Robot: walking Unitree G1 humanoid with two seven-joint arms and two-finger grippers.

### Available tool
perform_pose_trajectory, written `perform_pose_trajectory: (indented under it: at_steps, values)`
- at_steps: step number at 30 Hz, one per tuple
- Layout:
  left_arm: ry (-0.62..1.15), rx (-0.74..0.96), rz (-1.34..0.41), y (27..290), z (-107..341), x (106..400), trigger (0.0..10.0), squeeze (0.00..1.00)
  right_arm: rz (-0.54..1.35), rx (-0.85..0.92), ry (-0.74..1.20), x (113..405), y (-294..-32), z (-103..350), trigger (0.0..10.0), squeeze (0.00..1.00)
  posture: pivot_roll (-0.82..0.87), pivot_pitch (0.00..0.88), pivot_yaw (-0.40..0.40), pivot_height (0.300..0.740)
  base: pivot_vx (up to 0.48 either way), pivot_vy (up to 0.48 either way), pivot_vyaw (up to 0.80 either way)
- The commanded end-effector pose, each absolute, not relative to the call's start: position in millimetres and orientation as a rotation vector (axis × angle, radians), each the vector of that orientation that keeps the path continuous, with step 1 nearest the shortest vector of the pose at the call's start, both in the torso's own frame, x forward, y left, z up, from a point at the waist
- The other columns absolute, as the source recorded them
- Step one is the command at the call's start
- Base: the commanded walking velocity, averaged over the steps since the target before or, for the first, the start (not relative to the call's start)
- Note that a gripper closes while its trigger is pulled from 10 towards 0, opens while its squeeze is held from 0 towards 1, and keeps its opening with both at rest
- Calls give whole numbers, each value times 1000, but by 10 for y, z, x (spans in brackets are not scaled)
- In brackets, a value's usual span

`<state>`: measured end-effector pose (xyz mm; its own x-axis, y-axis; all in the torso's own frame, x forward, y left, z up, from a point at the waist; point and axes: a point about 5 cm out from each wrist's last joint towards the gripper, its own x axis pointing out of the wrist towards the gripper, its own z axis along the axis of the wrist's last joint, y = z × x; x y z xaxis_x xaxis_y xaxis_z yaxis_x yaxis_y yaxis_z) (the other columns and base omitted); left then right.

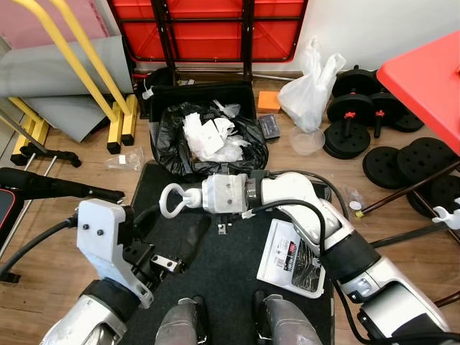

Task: Sweep floor

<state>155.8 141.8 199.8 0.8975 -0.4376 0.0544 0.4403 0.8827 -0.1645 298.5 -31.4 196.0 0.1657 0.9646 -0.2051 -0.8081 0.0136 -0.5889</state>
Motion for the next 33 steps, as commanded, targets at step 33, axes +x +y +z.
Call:
perform_pose_trajectory:
  at_steps: [33]
  values:
    - [1,-189,-418,1430,1981,1576,10000,0,1485,-259,-349,2828,-422,2665,10000,0,-2,299,-7,740,0,0,0]
